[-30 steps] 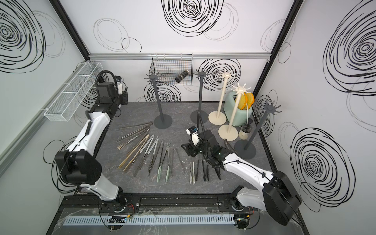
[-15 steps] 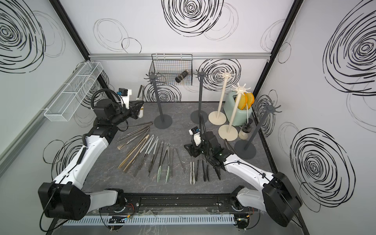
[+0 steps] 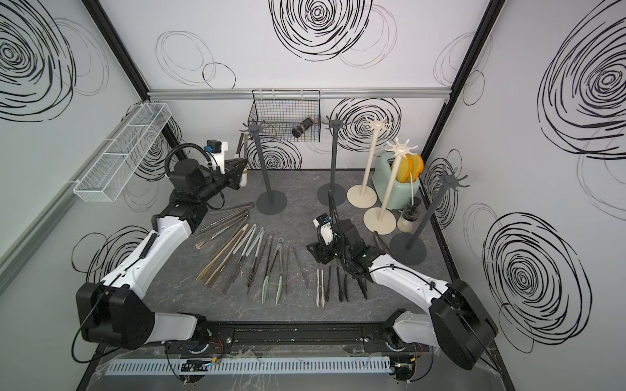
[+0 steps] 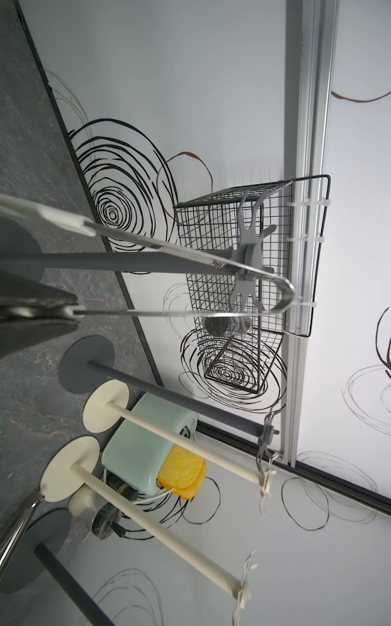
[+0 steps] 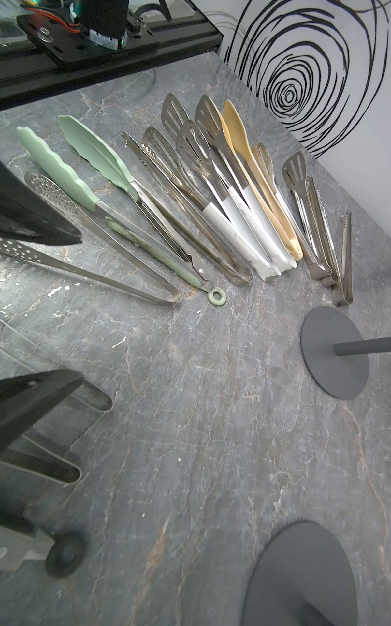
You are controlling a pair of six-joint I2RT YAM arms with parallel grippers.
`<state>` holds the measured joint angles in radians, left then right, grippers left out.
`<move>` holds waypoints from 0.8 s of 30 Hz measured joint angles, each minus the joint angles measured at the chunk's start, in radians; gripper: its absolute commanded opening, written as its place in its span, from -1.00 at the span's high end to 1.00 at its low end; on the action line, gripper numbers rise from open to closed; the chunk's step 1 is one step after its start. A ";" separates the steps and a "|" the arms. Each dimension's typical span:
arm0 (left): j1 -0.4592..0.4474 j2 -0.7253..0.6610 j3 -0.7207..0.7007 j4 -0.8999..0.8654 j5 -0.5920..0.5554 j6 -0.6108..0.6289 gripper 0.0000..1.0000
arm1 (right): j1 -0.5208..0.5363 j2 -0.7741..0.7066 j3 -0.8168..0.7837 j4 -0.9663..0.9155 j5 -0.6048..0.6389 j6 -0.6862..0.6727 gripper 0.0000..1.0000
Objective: Hang food tongs on kitchen utensil racks
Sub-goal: Hang the food tongs on the rack.
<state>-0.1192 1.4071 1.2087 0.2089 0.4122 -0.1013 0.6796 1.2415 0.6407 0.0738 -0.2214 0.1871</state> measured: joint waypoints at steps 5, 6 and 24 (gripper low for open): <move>-0.013 0.039 0.027 0.003 -0.037 0.008 1.00 | 0.000 0.006 0.000 0.000 0.000 0.000 -0.23; -0.015 0.040 0.027 0.003 -0.045 0.008 1.00 | 0.000 0.009 0.000 0.000 0.000 0.000 -0.23; -0.024 0.063 0.042 0.055 -0.105 0.015 1.00 | -0.001 0.051 0.000 -0.003 -0.015 -0.001 -0.23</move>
<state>-0.1429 1.4696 1.2510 0.2642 0.3077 -0.0864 0.6788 1.2926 0.6407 0.0704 -0.2363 0.1860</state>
